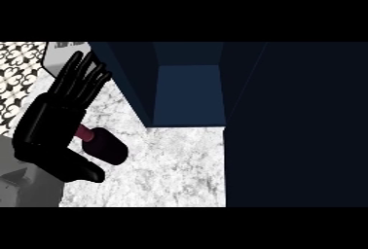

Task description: Pick up the wine, place it into the cabinet and close the cabinet

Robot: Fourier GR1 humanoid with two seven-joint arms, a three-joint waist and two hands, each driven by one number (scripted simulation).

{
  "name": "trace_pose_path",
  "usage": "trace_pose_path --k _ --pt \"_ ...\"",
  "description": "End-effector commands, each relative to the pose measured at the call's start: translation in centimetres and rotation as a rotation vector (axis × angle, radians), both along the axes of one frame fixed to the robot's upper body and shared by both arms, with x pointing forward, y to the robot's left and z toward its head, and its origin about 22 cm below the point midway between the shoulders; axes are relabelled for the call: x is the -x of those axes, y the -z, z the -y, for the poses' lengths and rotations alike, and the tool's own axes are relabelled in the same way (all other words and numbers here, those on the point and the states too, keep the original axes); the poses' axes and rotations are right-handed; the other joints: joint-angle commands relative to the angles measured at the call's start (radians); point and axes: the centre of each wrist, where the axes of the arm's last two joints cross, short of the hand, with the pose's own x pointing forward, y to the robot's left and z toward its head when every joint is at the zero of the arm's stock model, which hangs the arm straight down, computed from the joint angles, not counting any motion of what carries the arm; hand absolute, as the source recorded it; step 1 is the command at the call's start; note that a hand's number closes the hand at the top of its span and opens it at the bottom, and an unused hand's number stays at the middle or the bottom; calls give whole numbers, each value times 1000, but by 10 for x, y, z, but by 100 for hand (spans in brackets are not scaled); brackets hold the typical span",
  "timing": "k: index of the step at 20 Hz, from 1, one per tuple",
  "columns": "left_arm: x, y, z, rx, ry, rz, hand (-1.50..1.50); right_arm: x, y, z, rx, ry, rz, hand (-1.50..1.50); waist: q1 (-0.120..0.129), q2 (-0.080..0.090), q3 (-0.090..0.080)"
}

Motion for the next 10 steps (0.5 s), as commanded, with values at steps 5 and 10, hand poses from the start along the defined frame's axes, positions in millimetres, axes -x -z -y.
trace_pose_path --k 5,10 --pt "10 -18 3 43 40 -69 -150 -10 -13 8 -5 -19 -14 -150 15 -2 1" --pt "4 -6 32 31 49 -23 -150 19 -31 2 -12 -33 -20 -150 9 -2 0"
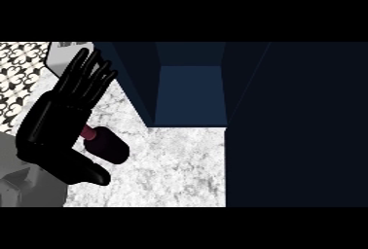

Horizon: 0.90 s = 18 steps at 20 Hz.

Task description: Pick up the wine, place it into the cabinet and close the cabinet

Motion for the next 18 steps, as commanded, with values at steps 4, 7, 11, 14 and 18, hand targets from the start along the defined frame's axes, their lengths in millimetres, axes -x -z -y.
trace_pose_path --k 4,7,11,14,18 --pt "18 -18 4 2 -7 -4 -150 11 4 -13 0 -2 -7 -150 1 1 1" --pt "19 -10 12 -4 -13 -4 -150 19 -14 -10 5 -3 10 -150 -1 1 1" --pt "19 16 -24 -5 -44 -2 -150 -1 -11 4 13 -17 -3 -150 2 2 1" --pt "4 -1 -10 -29 -47 -24 -150 -1 -6 -3 3 -1 -1 -150 -1 2 1" --pt "6 23 -19 -59 -90 -44 -150 2 -19 -14 -3 -10 2 -150 0 2 1"
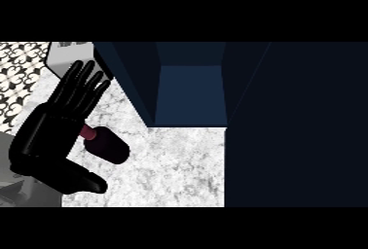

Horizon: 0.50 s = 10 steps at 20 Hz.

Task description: Pick up the wine, place it into the cabinet and close the cabinet

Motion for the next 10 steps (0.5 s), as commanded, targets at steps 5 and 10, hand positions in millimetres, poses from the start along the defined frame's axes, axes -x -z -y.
trace_pose_path --k 5,10 --pt "15 5 -18 -52 -79 -30 -150 6 -3 1 15 15 4 -150 0 0 0" --pt "17 38 -49 -55 -92 -36 -150 0 -4 5 3 2 23 -150 2 0 0"
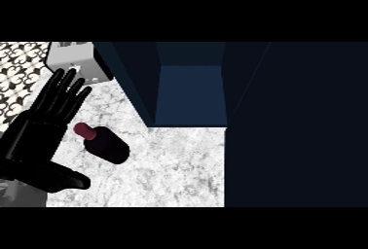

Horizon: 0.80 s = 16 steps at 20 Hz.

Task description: Pick up the wine, place it into the cabinet and close the cabinet

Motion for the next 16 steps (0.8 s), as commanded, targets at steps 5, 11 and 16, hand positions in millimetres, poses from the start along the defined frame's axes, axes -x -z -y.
trace_pose_path --k 5,11,16 --pt "-10 33 -31 -23 -31 -47 -150 15 -1 1 -9 3 10 -150 -5 0 0" --pt "-11 40 -56 -50 -61 -59 -150 8 -3 -3 -4 -19 8 -150 -2 0 0" --pt "-20 87 -59 -49 -49 -76 -150 0 13 0 -22 -33 1 -150 -6 2 0"
